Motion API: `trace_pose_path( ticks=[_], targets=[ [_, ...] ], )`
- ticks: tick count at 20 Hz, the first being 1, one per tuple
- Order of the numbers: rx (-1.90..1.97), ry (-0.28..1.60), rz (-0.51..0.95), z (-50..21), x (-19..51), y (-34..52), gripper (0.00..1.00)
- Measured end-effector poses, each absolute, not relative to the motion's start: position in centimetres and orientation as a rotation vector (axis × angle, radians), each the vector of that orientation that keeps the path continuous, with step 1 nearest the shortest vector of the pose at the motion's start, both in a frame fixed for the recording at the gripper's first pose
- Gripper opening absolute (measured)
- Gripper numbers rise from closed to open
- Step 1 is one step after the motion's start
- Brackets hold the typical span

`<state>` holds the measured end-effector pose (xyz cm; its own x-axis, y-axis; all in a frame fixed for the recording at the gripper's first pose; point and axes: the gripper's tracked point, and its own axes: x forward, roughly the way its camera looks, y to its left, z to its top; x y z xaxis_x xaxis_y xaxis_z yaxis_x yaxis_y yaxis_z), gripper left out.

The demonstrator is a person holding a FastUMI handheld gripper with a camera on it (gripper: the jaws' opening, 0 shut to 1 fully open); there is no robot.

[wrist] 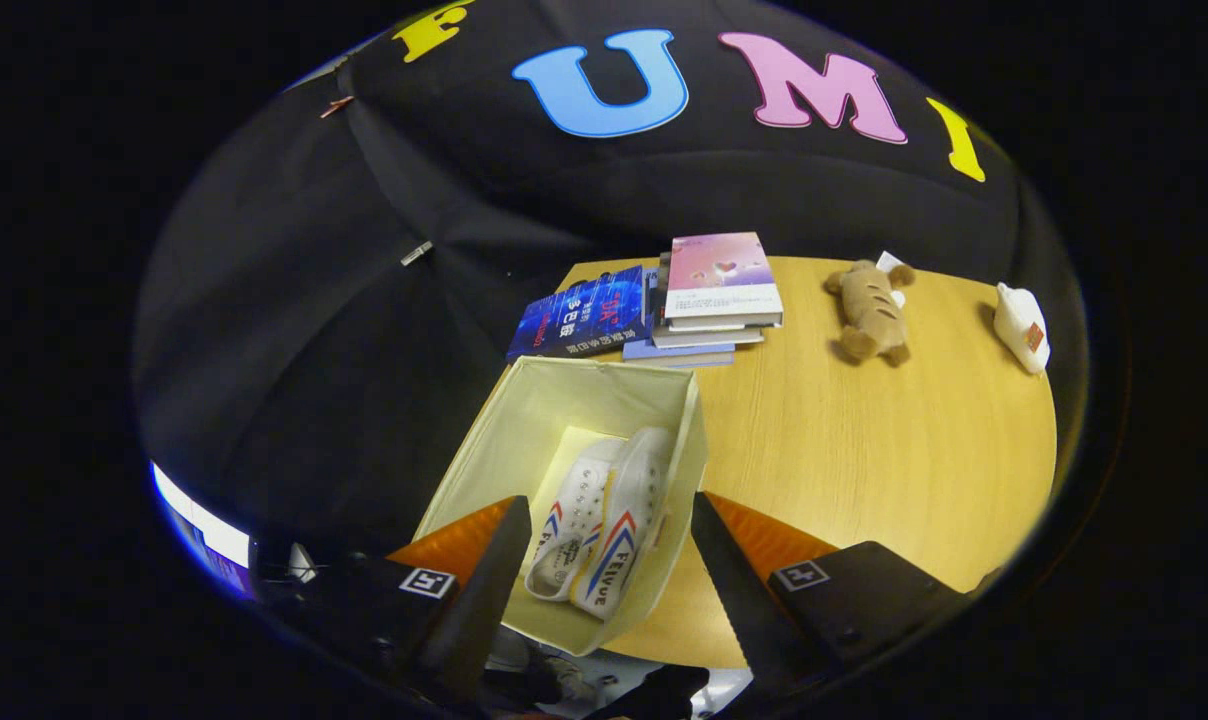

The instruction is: Open the storage box then place both shoes into the box .Put the left shoe in first, then the right shoe, with the right side of both shoes facing outward in a uniform manner.

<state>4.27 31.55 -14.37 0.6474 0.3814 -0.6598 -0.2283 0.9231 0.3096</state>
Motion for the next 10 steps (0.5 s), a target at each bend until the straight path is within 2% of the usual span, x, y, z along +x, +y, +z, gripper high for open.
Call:
trace_pose_path(
  ticks=[10],
  targets=[
    [0.104, 0.465, 0.282, -4.9, 4.9, 15.3, 0.99]
  ],
)
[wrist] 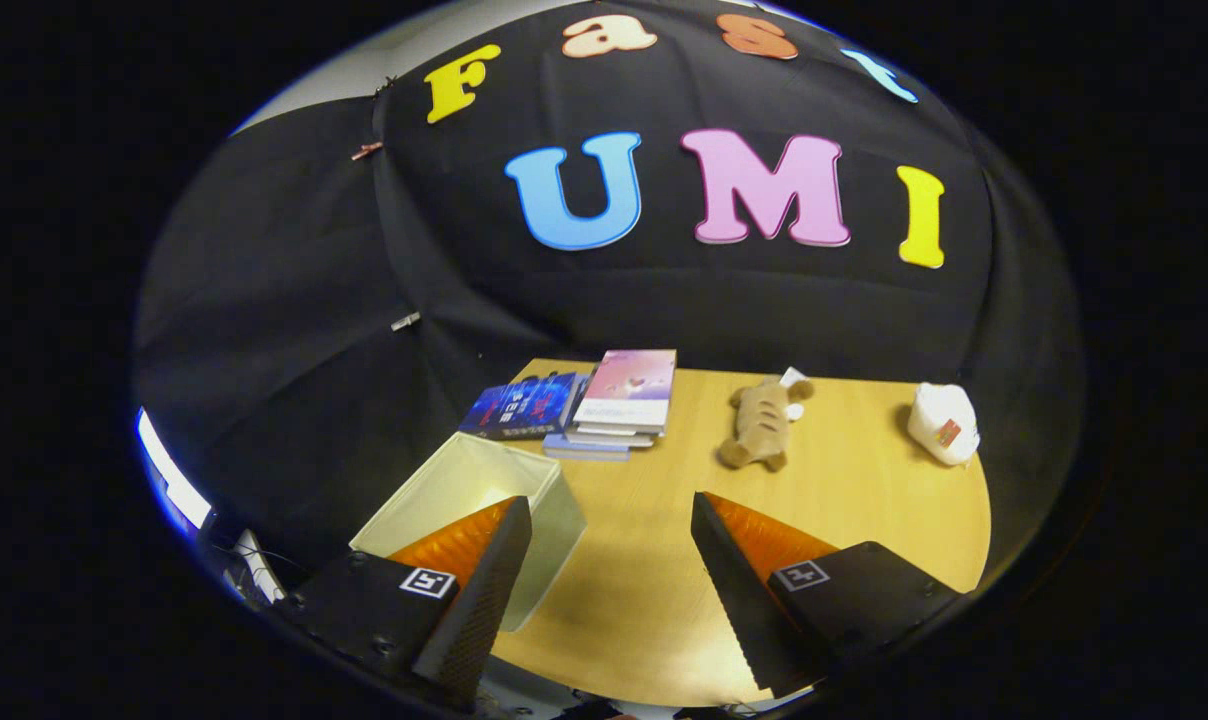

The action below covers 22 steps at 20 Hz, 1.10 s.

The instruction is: Open the storage box then place both shoes into the box .Put the left shoe in first, then the right shoe, with the right side of both shoes facing outward in a uniform manner.

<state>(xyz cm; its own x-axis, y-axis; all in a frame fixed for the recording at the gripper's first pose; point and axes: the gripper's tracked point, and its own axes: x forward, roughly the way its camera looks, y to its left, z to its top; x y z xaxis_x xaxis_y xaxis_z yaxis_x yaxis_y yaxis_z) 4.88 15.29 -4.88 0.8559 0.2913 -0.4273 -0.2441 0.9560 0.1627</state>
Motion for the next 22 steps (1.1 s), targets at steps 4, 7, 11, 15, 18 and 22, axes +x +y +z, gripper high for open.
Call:
trace_pose_path(
  ticks=[4, 7, 11, 15, 18, 22],
  targets=[
    [0.071, 0.284, 0.224, -0.5, 4.9, 8.6, 0.99],
    [0.03, 0.163, 0.187, 2.0, 4.1, 4.1, 0.99],
    [0.037, 0.033, 0.119, 4.3, 2.7, -0.6, 0.98],
    [0.044, 0.093, 0.003, 1.8, 1.6, -4.5, 0.98],
    [0.055, 0.114, -0.042, 0.7, 0.9, -5.9, 0.99],
    [0.109, 0.089, -0.049, 0.9, 0.5, -6.1, 0.98]
  ],
)
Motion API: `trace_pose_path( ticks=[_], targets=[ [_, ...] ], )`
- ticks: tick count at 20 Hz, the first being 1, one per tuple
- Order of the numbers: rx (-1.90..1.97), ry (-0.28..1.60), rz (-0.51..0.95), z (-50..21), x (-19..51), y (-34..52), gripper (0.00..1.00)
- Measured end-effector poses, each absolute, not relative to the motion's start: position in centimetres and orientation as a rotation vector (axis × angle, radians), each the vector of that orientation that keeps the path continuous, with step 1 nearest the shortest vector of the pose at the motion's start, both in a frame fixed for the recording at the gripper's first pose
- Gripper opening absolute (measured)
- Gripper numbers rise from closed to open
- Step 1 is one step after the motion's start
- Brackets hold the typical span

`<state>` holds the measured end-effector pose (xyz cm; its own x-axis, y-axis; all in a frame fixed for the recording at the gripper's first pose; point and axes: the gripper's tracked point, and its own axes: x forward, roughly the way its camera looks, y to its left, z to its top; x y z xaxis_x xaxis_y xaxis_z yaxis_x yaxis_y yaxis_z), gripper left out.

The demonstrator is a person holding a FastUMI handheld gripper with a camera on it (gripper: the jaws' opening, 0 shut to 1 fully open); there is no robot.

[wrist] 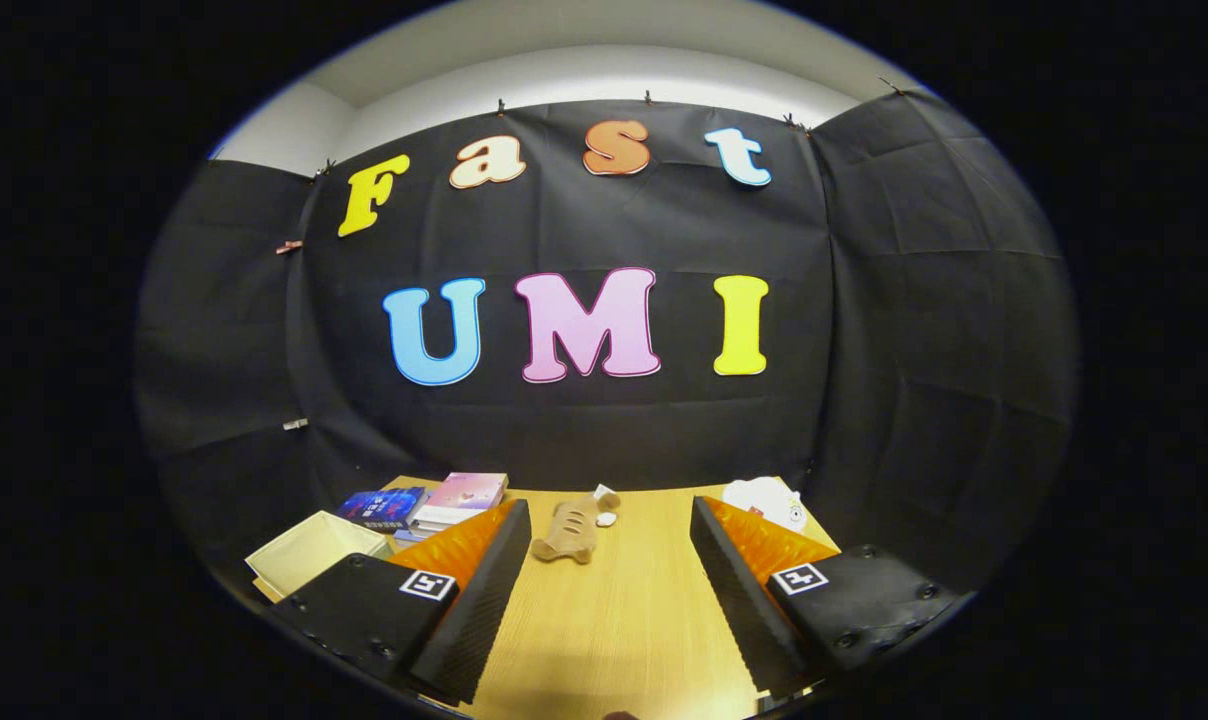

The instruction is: Open the storage box then place both shoes into the box .Put the left shoe in first, then the right shoe, with the right side of both shoes facing outward in a uniform manner.

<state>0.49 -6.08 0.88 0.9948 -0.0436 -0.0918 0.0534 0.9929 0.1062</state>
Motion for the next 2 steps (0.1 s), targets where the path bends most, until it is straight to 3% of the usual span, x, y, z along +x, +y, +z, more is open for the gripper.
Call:
trace_pose_path(
  ticks=[2],
  targets=[
    [0.124, 0.096, -0.064, 0.61, 0.45, -6.38, 0.99]
  ],
)
